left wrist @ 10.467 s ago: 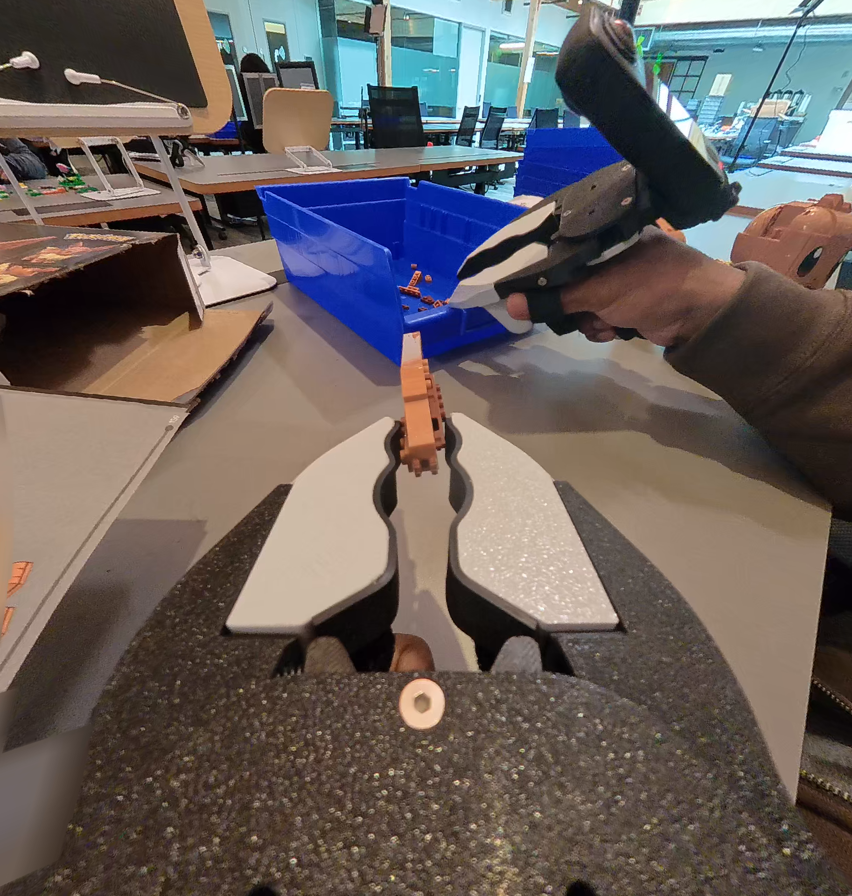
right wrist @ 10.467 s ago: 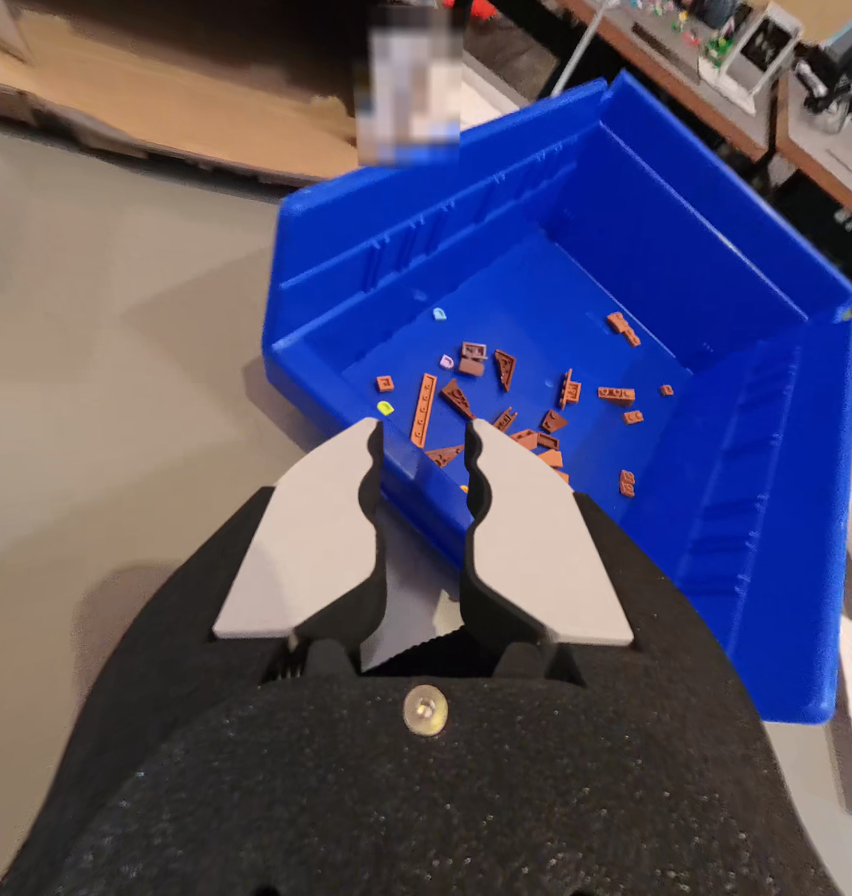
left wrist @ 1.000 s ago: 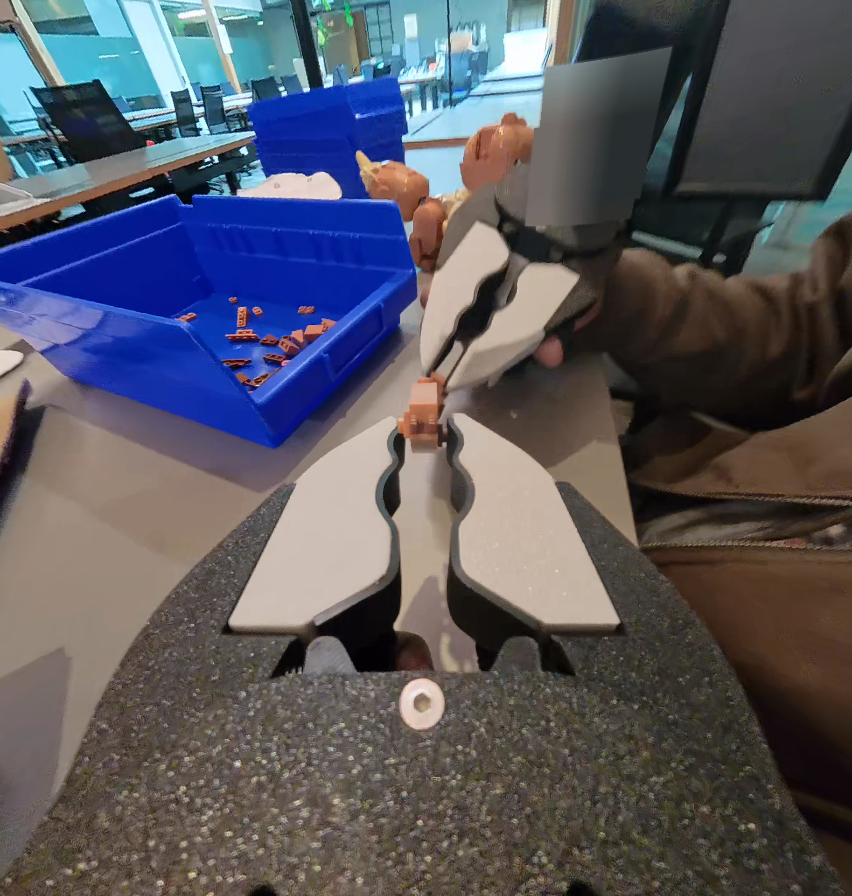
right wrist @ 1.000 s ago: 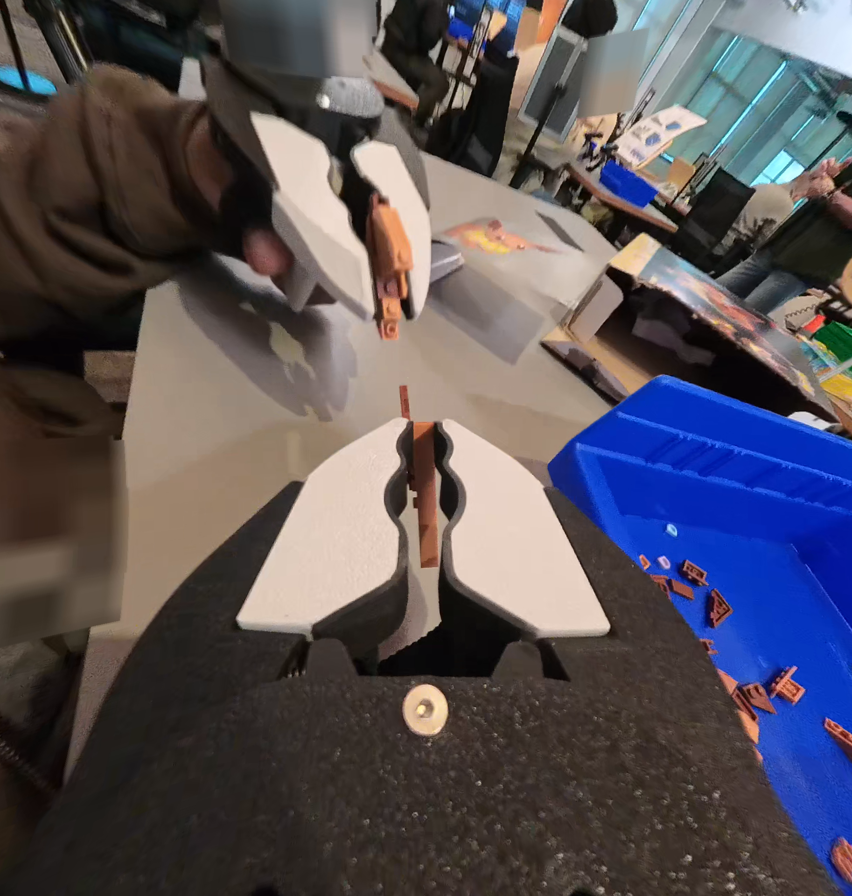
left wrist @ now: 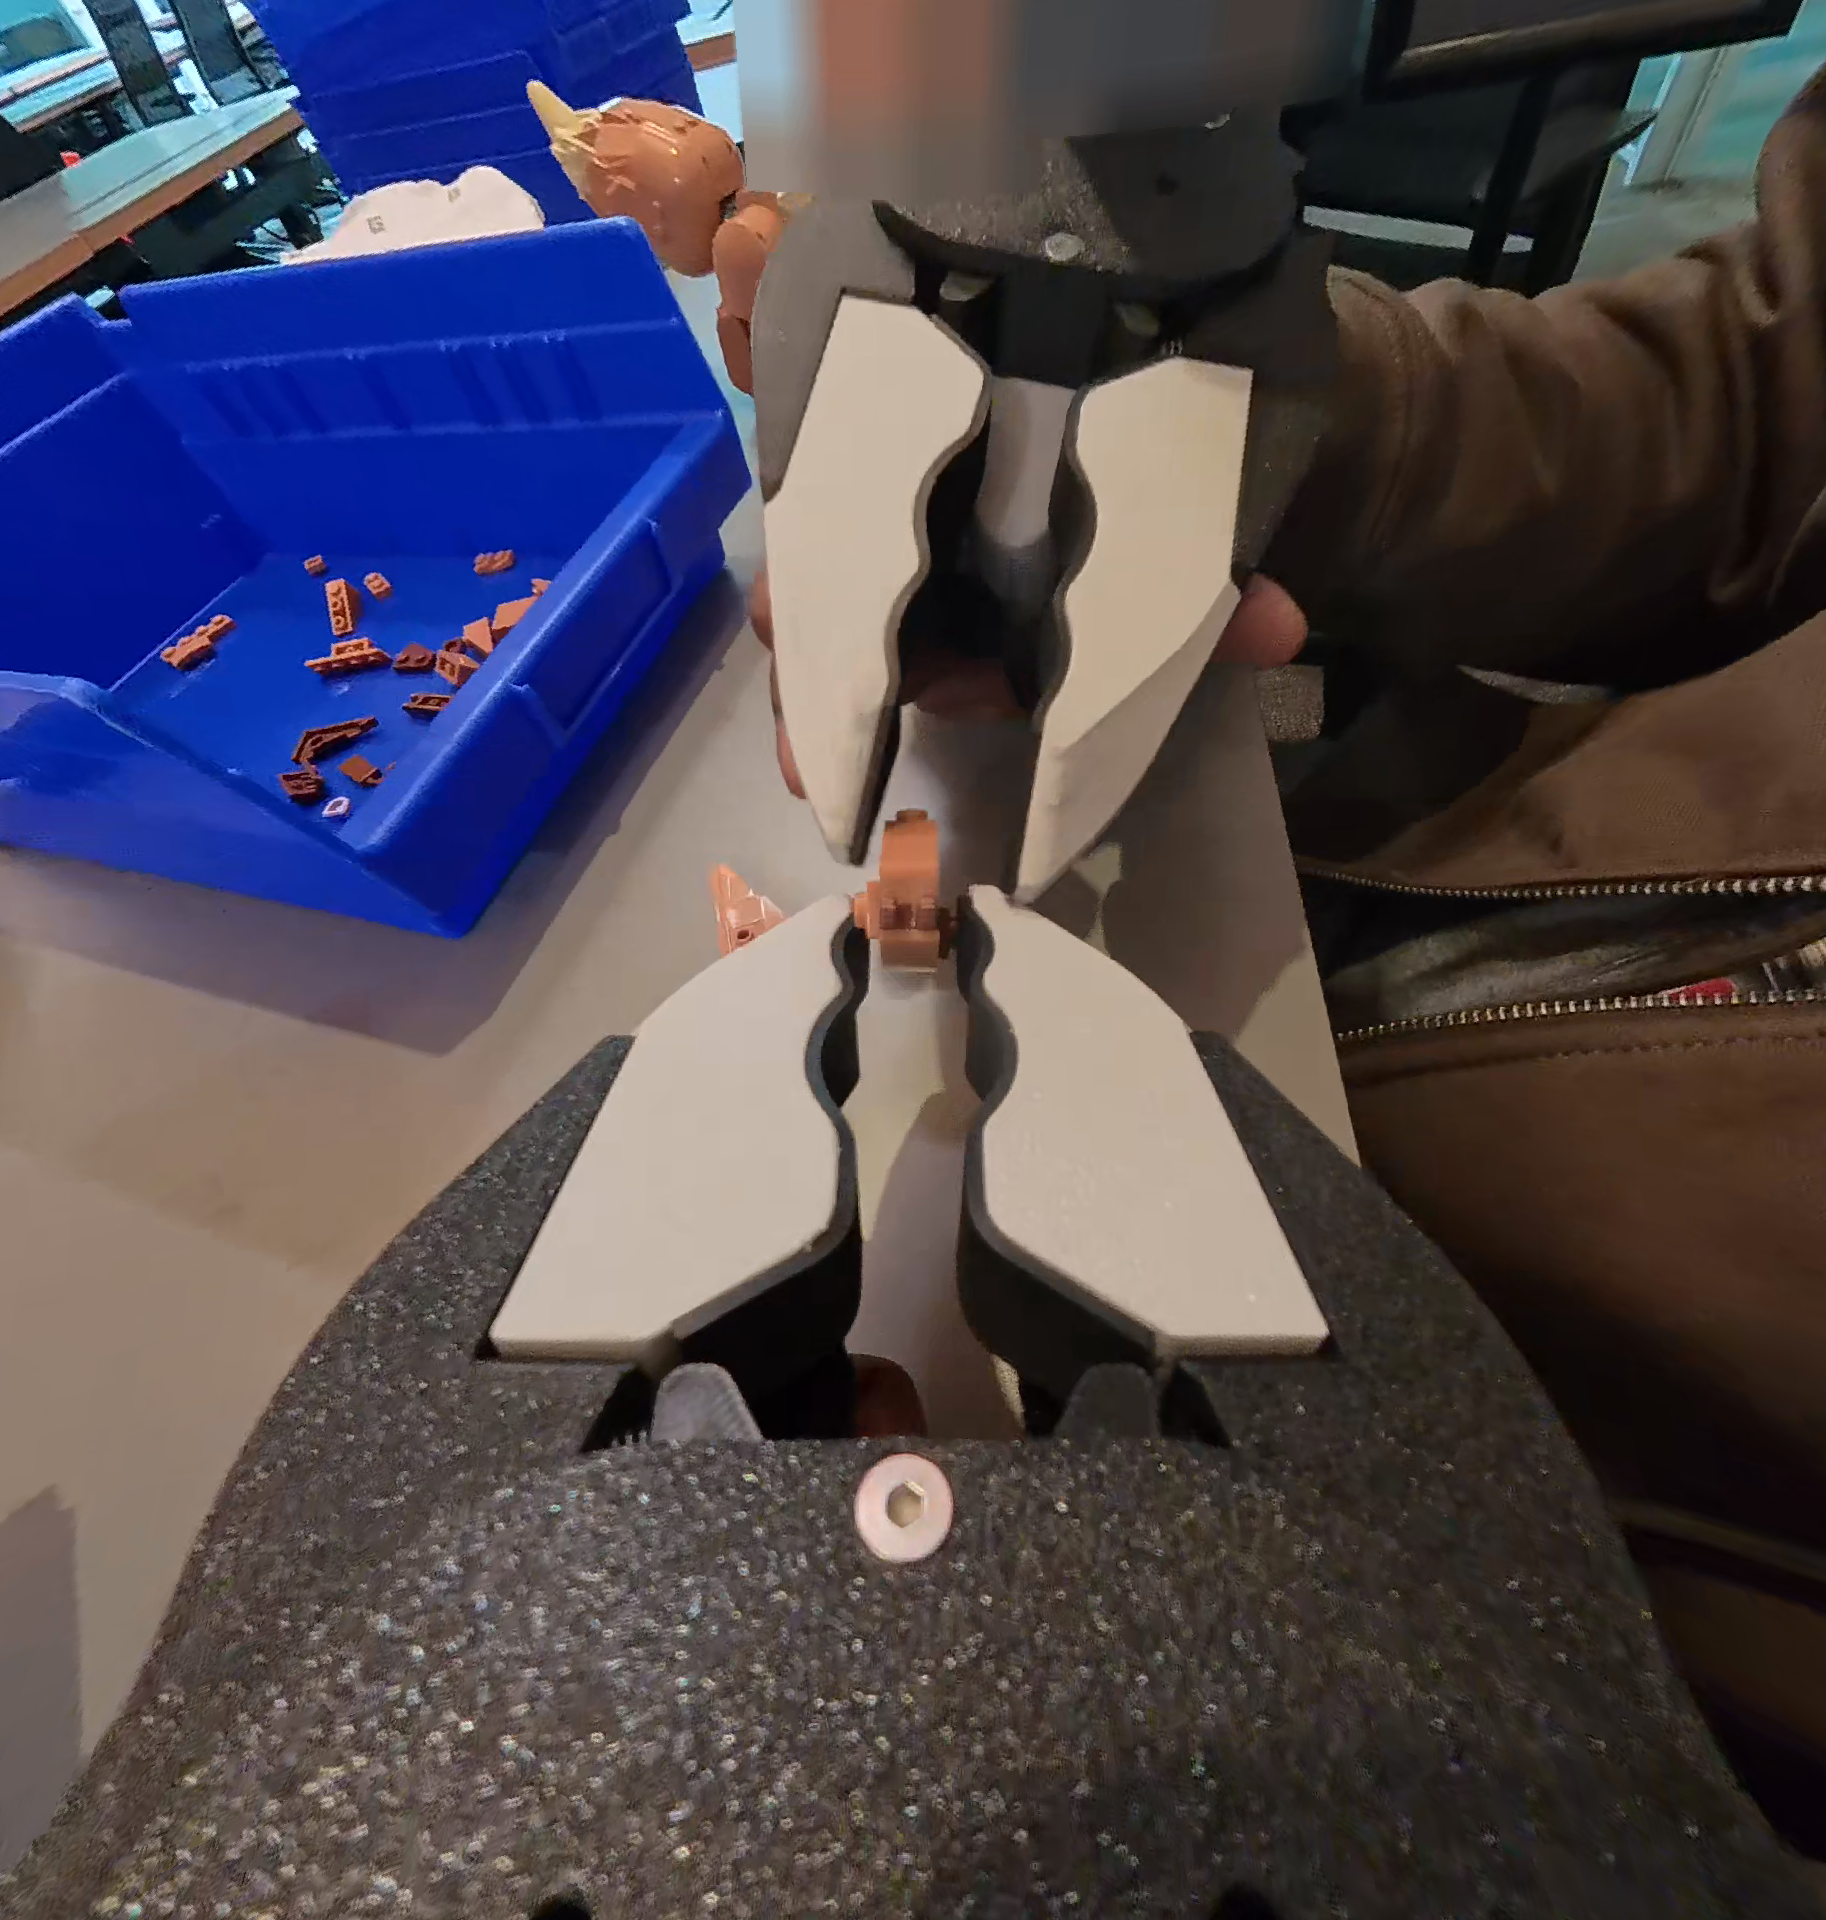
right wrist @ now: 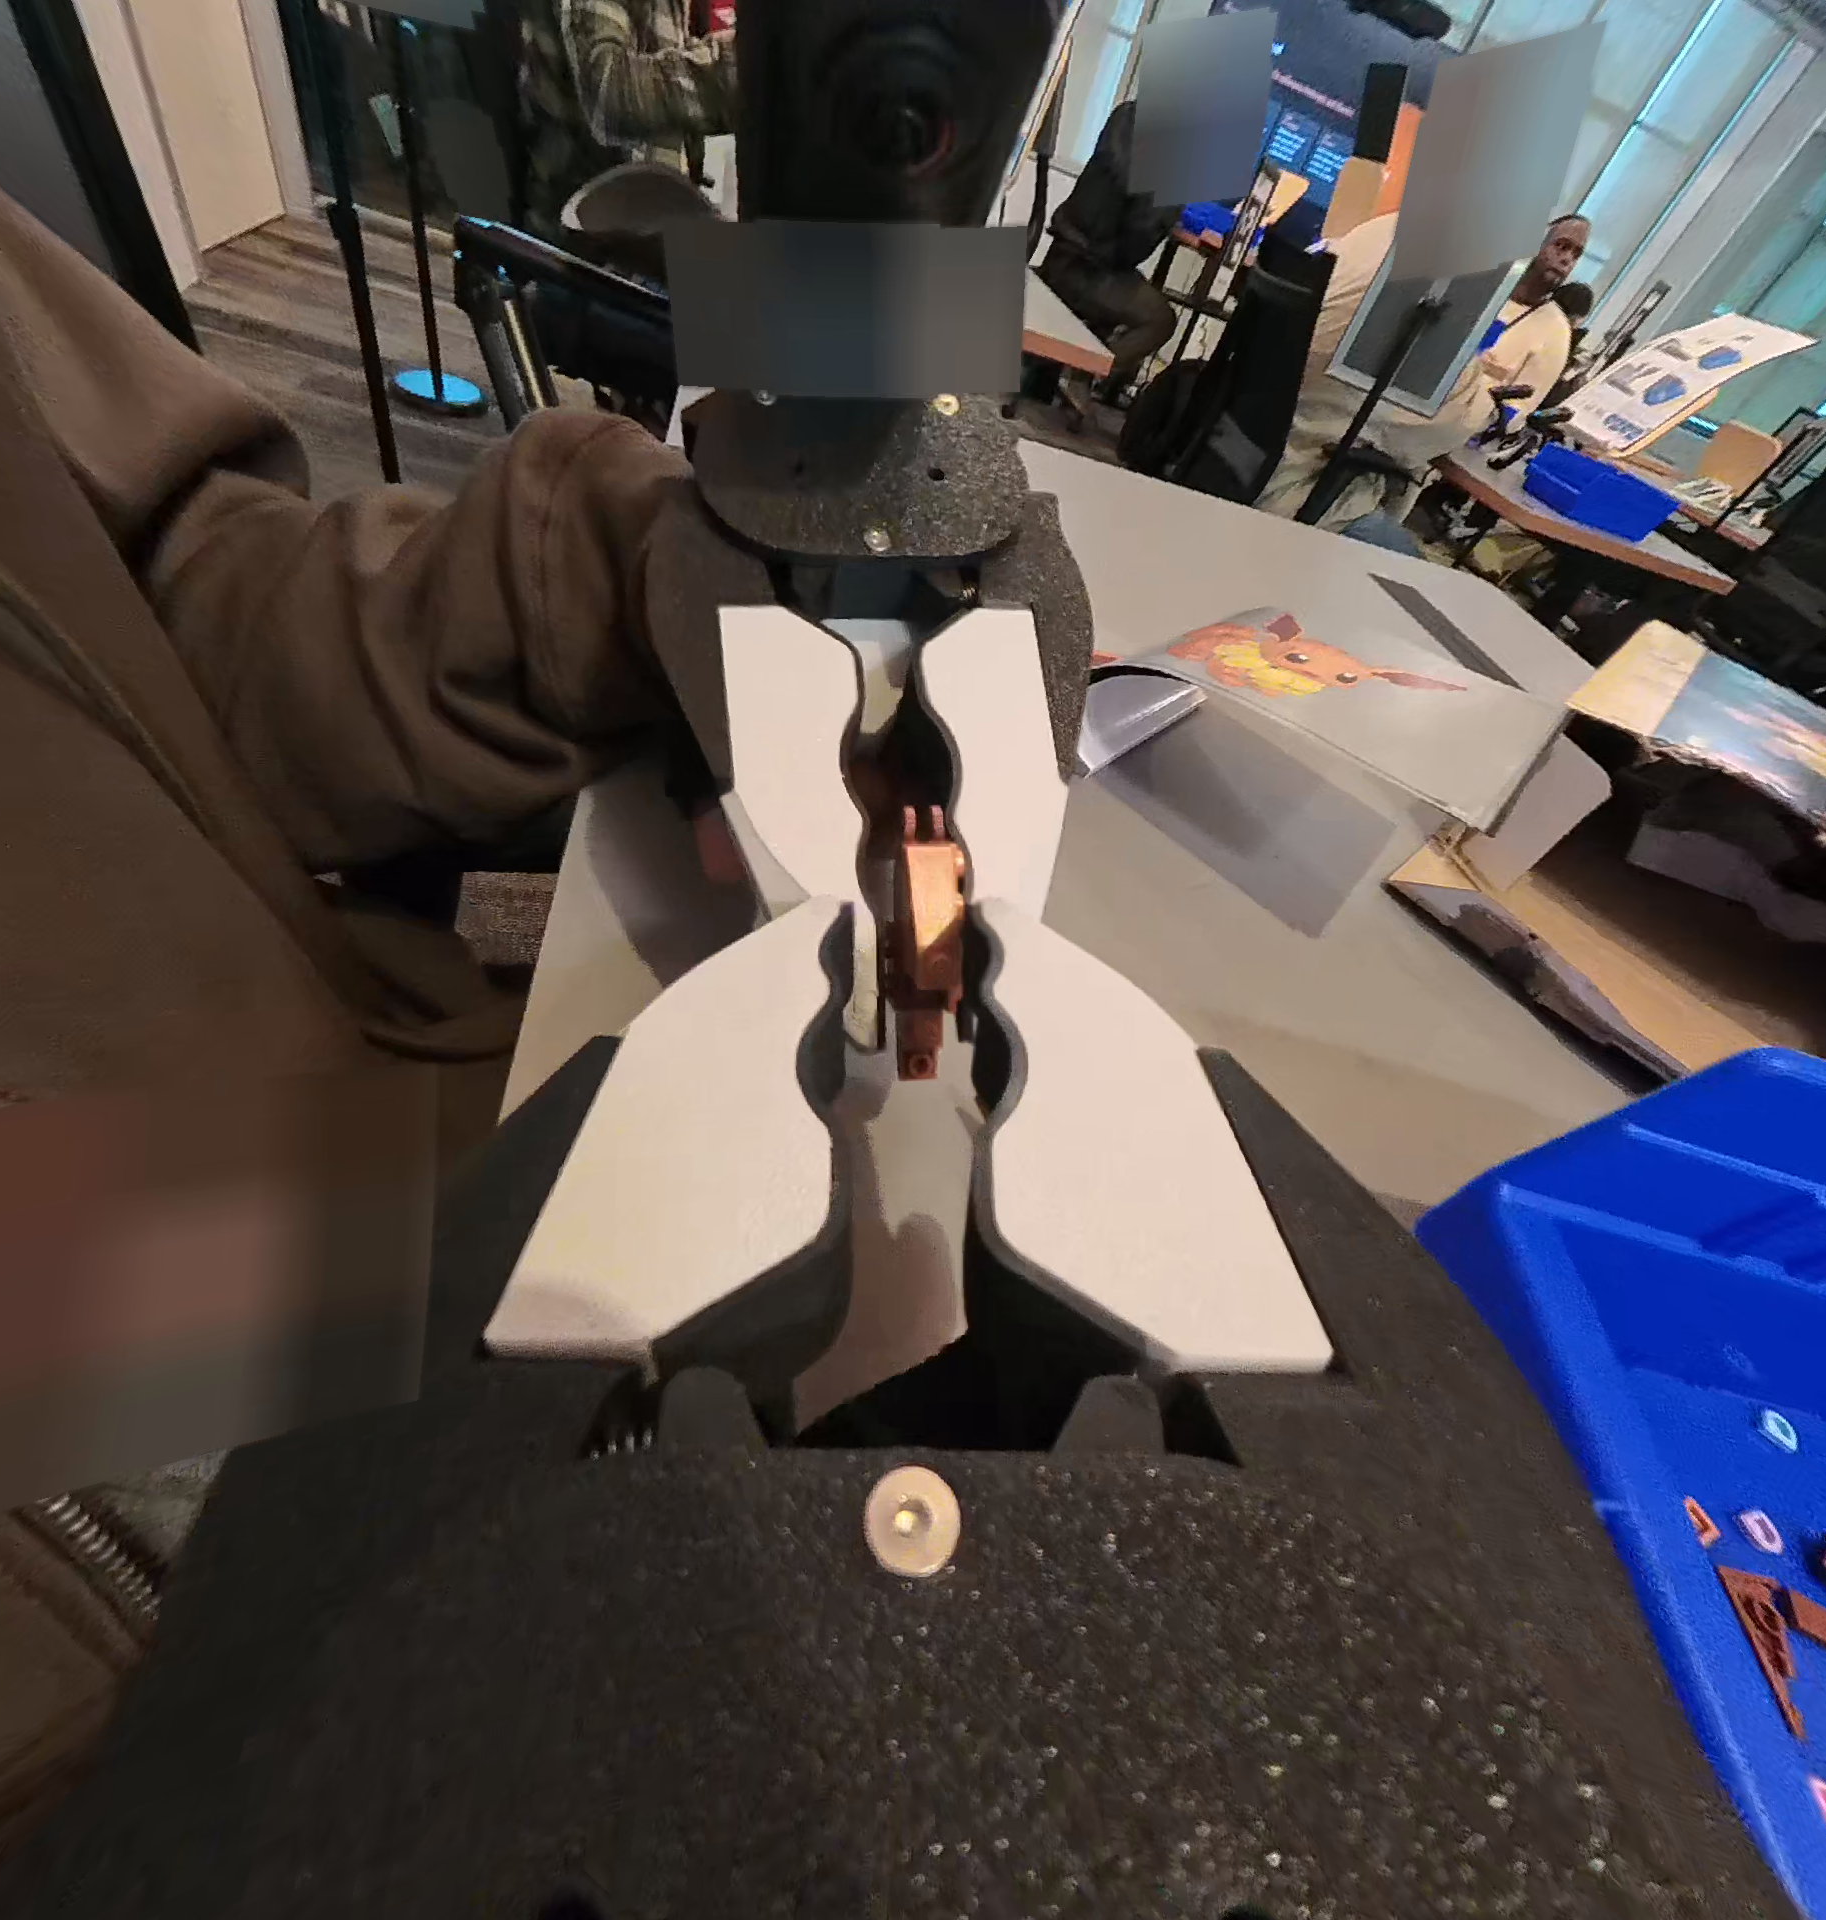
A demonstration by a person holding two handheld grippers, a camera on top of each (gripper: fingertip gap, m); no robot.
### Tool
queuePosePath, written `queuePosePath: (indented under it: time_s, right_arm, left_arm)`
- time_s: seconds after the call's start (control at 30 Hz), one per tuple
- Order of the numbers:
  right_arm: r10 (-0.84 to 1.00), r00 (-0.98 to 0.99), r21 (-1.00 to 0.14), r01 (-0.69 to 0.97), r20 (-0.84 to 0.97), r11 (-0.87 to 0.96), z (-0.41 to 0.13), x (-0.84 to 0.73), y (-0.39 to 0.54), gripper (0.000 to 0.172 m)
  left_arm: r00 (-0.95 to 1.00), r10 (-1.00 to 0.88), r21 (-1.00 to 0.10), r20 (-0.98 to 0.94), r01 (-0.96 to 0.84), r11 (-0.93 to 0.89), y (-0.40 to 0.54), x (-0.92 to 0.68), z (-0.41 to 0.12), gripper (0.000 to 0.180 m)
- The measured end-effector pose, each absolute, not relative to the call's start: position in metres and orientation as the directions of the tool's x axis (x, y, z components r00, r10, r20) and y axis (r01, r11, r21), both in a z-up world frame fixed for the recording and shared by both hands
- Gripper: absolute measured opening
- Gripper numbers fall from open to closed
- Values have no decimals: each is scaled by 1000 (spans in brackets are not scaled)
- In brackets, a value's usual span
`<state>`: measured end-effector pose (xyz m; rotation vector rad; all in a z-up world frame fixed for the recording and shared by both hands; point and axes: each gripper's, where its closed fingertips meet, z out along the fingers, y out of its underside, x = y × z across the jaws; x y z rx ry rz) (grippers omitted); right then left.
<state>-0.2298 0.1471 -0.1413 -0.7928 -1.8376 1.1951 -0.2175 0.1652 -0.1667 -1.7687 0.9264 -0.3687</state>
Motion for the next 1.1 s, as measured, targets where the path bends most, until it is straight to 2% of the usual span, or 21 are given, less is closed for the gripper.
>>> queuePosePath:
  time_s: [0.07,0.47,0.63,0.9,1.1]
  right_arm:
    - [830,-482,-926,92,281,367,-143,-232,148,9]
    - [812,-366,-837,135,455,530,-149,-236,165,8]
    - [832,-372,-866,125,412,485,-147,-234,165,8]
    - [873,-424,-942,113,242,317,-139,-230,164,7]
    - [880,-427,-952,121,205,281,-138,-230,165,7]
  left_arm:
    - [643,-743,-892,-188,-428,-144,164,-217,-169,16]
    - [712,-683,-890,-161,-404,-211,173,-230,-170,15]
    - [713,-680,-896,-172,-400,-193,173,-230,-166,14]
    - [705,-698,-929,-122,-329,-171,171,-226,-155,14]
    - [709,-697,-938,-104,-304,-170,171,-227,-152,14]
